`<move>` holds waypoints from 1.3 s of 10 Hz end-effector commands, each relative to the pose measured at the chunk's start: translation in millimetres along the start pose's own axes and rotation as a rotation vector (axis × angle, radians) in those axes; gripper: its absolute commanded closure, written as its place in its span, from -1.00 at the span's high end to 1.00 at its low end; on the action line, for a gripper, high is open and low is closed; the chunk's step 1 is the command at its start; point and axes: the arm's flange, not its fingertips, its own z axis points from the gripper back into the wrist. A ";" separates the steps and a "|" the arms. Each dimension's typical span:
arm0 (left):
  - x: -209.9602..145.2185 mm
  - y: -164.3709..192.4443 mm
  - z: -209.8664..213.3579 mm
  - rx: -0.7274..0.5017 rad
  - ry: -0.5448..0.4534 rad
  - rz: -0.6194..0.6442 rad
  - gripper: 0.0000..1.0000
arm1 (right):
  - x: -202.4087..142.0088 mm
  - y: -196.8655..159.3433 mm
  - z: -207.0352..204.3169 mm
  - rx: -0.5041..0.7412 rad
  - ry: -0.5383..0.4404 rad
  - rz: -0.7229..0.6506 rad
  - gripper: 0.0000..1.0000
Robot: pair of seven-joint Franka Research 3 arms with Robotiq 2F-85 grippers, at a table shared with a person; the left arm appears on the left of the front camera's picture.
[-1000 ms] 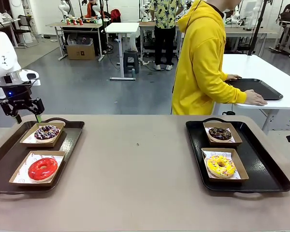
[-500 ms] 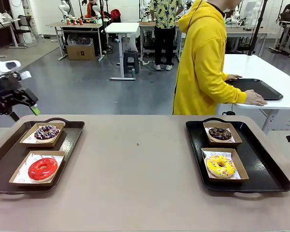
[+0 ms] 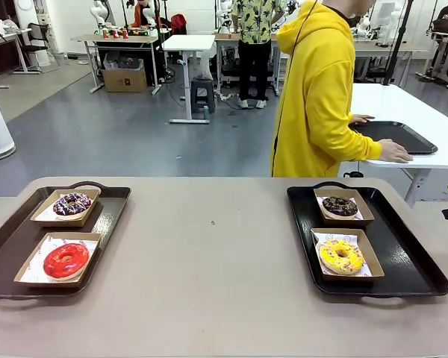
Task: Individually package the donuts and arrange them on the tray.
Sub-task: Place the picked Paper togo box on the Handle tray.
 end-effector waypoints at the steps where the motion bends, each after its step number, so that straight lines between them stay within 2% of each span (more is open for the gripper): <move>1: -20.2 35.9 16.1 -0.173 -0.063 0.010 1.00 | -1.1 2.5 -0.8 0.001 0.004 -0.013 1.00; 3: -39.1 70.5 31.8 -0.269 -0.112 0.052 1.00 | -1.1 2.5 -0.8 0.001 0.004 -0.013 1.00; 5: -42.1 98.3 31.1 -0.323 -0.119 0.134 1.00 | -1.1 2.5 -0.8 0.001 0.004 -0.013 1.00; 7: -41.3 115.6 36.3 -0.318 -0.147 0.194 1.00 | -1.1 2.5 -0.8 0.001 0.004 -0.013 1.00; 8: -52.7 105.2 26.6 -0.296 -0.117 0.156 1.00 | -1.1 2.5 -0.8 0.001 0.004 -0.013 1.00; 13: -52.7 105.2 26.6 -0.296 -0.117 0.156 1.00 | -1.1 2.5 -0.8 0.001 0.004 -0.013 1.00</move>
